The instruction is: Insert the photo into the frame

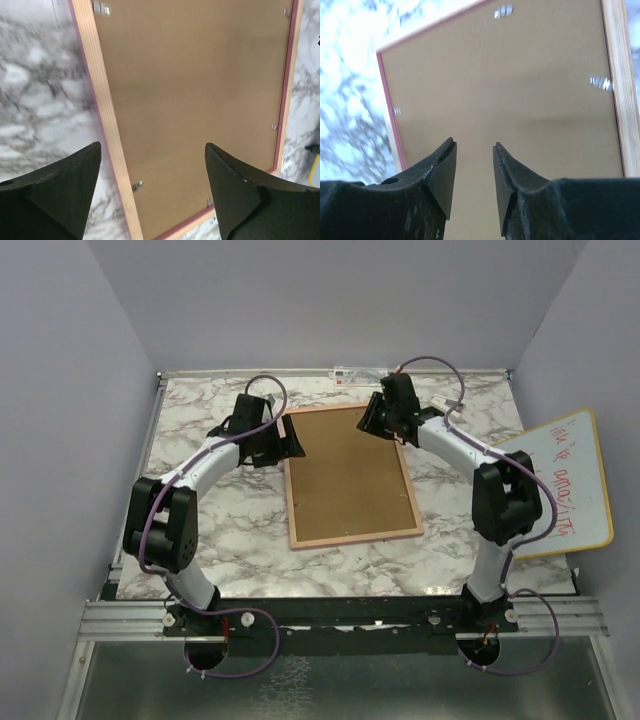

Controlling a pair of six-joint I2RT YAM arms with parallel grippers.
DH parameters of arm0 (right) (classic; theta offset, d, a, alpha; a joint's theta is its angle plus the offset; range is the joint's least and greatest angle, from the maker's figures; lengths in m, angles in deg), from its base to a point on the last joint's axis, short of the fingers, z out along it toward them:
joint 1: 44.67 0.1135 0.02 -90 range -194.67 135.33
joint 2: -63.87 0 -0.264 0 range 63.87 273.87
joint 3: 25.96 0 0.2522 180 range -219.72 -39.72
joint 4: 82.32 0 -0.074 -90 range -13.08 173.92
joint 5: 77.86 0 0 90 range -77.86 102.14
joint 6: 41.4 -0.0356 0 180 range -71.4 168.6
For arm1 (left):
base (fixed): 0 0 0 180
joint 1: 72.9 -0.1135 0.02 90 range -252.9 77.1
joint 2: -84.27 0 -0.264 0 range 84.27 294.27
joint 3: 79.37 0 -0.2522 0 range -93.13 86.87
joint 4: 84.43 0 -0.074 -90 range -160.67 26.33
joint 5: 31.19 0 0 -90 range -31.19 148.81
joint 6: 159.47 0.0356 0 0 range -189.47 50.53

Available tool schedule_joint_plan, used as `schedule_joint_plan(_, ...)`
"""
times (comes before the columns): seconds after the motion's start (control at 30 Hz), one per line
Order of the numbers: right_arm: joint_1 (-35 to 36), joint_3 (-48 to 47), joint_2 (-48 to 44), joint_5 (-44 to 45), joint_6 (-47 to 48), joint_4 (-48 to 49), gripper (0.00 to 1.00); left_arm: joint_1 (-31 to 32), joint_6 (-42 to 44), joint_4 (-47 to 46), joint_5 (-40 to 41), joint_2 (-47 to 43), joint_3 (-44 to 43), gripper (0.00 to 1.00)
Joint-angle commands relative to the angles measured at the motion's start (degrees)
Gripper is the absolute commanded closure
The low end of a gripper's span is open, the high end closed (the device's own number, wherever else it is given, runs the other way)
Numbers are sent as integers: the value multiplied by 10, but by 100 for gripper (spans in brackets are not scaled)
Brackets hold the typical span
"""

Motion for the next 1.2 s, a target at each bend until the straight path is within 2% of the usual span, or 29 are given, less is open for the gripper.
schedule_joint_plan(0.0,-36,-95,94,3,-73,-11,59,-16,-3,-6,65,75,-66,16)
schedule_joint_plan(0.27,-69,-182,219,-76,-164,45,58,-41,-2,-7,56,175,-150,23)
schedule_joint_plan(0.5,-70,-184,271,-95,-249,85,58,-64,3,-17,21,232,-211,25)
schedule_joint_plan(0.8,-73,-210,322,-81,-304,91,59,-66,2,-19,17,282,-238,51)
schedule_joint_plan(1.17,-78,-268,357,-37,-266,70,61,-66,11,-10,27,295,-234,67)
